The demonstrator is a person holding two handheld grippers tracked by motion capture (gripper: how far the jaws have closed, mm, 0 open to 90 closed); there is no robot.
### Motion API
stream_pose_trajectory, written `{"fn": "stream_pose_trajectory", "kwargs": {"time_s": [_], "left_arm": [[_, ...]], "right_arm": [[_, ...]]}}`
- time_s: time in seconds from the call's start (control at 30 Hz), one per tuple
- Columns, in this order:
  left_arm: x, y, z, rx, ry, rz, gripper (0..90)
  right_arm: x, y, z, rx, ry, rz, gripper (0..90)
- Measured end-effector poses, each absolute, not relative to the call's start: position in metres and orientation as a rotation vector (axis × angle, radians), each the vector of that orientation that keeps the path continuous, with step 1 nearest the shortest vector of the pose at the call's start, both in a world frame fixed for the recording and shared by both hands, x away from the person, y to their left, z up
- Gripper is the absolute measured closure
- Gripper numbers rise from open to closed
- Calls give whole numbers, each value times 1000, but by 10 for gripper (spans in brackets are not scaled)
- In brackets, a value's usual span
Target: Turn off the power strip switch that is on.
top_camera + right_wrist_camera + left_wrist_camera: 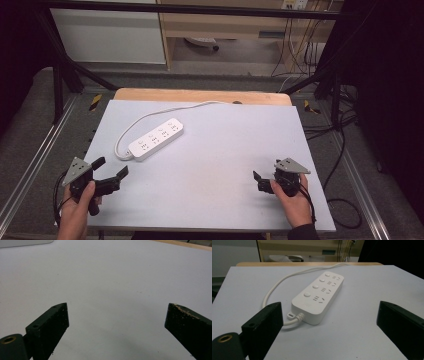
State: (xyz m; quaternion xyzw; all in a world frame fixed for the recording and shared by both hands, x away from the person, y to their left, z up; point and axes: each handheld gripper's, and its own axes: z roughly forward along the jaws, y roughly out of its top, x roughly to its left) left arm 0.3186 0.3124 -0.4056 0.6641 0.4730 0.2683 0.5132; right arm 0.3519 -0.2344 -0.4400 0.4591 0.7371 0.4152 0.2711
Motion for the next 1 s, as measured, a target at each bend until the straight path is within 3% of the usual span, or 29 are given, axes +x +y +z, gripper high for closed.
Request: {"fn": "stream_pose_trajectory", "kwargs": {"time_s": [0.73,1.0], "left_arm": [[355,305,-377,1600,1126,654,72],[371,300,-382,1632,1140,654,72]], "right_arm": [[346,-233,-437,1257,1990,1185,67],[348,-232,-438,1258,1989,1152,63]]}}
